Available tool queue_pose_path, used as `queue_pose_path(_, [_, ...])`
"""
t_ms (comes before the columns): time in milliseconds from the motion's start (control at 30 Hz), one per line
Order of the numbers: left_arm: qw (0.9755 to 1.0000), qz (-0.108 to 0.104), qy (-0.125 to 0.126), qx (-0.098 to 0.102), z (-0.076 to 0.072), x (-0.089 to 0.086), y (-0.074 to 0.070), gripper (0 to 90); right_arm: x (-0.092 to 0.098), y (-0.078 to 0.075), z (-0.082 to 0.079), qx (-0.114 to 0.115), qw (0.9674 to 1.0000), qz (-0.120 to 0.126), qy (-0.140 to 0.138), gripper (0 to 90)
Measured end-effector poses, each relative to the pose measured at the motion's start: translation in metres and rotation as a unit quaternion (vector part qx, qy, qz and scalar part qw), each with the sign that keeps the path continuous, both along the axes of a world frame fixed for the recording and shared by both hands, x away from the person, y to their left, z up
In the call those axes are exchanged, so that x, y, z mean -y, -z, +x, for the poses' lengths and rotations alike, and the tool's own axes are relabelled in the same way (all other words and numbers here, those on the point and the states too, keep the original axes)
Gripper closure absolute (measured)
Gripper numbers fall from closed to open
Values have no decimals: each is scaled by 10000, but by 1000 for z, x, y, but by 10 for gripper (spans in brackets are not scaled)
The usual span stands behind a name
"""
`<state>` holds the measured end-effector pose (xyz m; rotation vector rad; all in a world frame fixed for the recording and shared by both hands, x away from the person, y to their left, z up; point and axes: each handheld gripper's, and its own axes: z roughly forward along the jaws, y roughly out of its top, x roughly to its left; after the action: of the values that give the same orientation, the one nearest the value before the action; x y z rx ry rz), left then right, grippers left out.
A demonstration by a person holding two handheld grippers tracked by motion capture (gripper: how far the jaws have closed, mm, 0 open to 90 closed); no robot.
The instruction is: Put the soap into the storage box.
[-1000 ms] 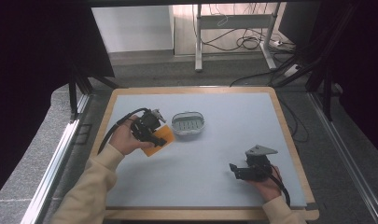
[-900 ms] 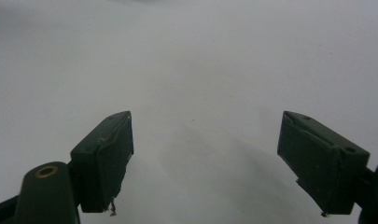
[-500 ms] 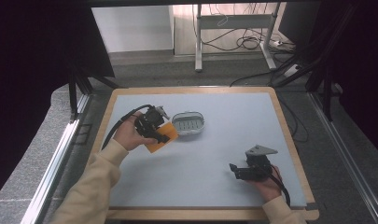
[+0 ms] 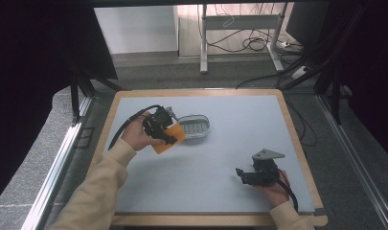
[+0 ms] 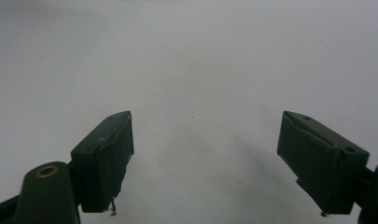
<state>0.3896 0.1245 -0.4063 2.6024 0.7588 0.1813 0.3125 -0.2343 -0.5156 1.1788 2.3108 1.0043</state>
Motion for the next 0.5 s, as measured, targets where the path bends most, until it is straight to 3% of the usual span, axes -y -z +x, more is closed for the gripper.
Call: queue_pose_path(500, [10000, 28, 84, 6, 20, 2, 2, 623, 0, 1, 0, -8, 10000, -15, 3, 190])
